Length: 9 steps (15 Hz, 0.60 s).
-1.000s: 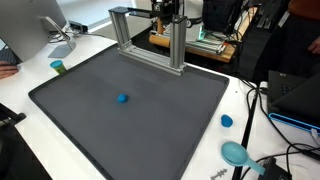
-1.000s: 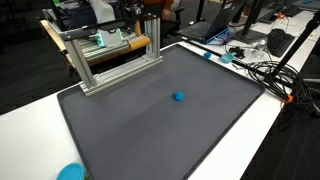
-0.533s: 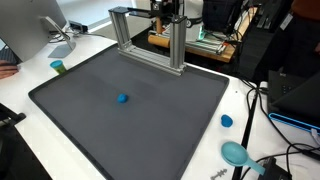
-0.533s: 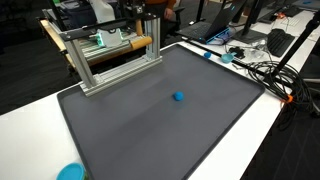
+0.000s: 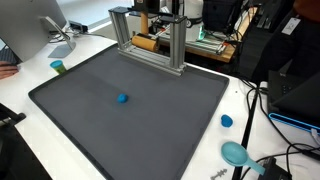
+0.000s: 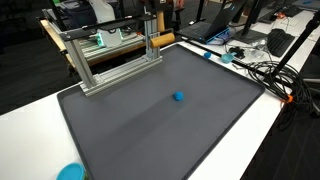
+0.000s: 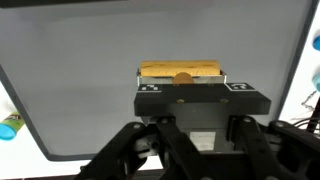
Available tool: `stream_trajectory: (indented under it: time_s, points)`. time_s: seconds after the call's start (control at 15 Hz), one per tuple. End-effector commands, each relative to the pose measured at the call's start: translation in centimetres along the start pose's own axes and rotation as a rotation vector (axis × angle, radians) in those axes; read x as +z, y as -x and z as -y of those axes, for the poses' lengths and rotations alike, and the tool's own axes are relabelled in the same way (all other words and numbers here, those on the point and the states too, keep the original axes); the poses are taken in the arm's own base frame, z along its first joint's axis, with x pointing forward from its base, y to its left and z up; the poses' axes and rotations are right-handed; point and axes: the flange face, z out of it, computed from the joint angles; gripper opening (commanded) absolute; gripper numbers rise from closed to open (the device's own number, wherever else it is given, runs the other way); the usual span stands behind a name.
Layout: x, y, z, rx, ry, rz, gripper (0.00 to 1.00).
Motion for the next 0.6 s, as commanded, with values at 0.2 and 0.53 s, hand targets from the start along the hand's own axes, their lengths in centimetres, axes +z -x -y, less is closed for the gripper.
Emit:
stream_trajectory:
  time_s: [0.2,0.53]
  points:
    - [1.4,-5.2,-0.1,0.049,-0.001,0.075,0.47]
    - [2.0,-6.3,0.1,0.045,0.0,0.104,0.47]
